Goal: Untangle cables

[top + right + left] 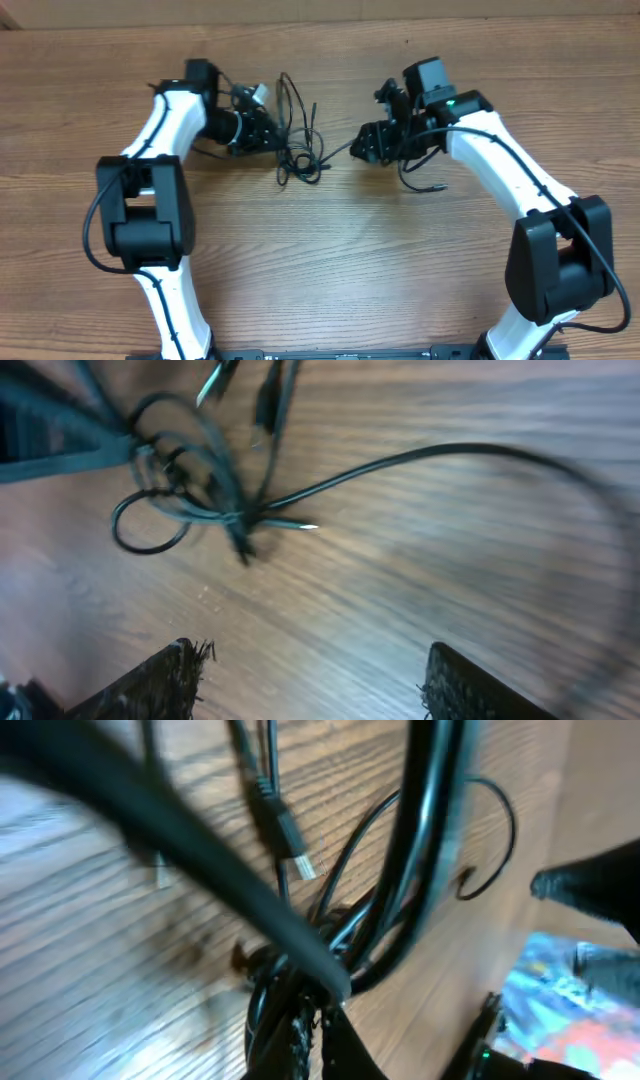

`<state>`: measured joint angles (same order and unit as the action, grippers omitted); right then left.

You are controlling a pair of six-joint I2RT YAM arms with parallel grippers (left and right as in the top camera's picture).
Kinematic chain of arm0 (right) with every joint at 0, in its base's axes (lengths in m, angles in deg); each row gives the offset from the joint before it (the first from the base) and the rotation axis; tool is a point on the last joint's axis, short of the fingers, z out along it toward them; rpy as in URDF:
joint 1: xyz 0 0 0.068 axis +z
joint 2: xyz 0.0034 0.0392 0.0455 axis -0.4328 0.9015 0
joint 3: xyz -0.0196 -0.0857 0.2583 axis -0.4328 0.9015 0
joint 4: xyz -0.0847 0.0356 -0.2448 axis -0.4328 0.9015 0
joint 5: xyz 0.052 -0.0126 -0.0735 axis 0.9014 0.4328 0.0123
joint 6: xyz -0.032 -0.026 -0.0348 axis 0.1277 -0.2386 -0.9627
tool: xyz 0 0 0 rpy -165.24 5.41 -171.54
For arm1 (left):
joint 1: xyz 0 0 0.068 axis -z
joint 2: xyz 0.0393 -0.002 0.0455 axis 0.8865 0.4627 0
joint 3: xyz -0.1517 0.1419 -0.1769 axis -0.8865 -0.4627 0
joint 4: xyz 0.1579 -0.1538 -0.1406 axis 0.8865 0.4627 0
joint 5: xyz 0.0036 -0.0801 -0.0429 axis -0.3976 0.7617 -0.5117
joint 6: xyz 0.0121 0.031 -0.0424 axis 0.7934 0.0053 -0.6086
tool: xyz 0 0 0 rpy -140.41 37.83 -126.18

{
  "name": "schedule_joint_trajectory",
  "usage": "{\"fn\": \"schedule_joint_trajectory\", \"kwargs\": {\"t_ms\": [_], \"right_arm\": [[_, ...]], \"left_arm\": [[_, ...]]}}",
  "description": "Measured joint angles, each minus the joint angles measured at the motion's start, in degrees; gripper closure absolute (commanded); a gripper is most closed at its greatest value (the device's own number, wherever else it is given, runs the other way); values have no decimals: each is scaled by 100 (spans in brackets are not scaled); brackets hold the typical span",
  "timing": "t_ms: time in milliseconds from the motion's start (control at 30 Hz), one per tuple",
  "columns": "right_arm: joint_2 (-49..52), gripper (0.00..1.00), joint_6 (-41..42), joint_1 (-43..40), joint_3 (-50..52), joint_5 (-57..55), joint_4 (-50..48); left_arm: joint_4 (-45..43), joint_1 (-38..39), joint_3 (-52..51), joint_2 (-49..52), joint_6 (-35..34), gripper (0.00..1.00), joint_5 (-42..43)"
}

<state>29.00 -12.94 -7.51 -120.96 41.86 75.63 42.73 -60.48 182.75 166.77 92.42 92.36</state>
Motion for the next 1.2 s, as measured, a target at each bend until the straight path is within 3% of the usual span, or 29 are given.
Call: {"fn": "schedule_joint_trajectory", "kwargs": {"t_ms": [167,267,367,933,1033,1200], "right_arm": [[0,31,-20,354,223,61,-415],[0,42,-37,570,348,55,-846],[0,44,37,752,479,-44,-1169],[507,55,1493,896,872,-479,-2398],[837,62,1668,896,872,-247,-2623],[1082,88,1996,896,905,-37,-2837]], "left_arm": [[-79,308,0,0,-179,96,-195],[-79,345,0,0,-212,96,-225],[-79,341,0,0,-249,96,-234],[-122,328,0,0,-376,96,-254],[-122,328,0,0,-376,96,-254],[-144,348,0,0,-378,96,-254]]}}
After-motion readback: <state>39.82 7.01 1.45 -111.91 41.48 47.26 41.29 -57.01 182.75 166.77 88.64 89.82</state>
